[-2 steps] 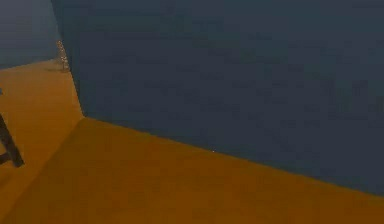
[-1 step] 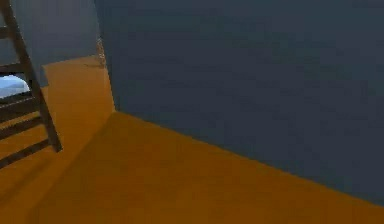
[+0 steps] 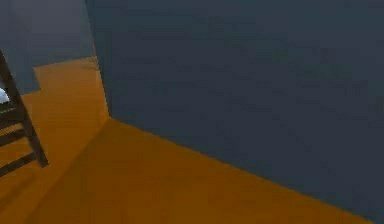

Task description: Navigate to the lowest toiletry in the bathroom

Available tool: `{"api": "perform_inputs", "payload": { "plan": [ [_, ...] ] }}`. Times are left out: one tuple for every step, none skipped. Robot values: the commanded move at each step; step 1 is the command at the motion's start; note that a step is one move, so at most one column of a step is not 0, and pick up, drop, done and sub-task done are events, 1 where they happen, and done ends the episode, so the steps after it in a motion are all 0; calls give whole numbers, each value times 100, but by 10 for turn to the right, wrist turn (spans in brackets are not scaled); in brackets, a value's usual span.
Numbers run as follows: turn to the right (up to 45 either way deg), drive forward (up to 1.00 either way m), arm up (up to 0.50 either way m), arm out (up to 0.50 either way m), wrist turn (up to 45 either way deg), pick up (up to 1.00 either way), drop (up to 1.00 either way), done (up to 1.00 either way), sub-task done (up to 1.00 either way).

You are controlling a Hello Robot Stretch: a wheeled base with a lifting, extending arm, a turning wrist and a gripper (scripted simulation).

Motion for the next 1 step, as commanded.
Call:
{"api": "perform_inputs", "payload": {
  "plan": [
    [-270,0,0,0,0,0,0,0,0]
  ]
}}
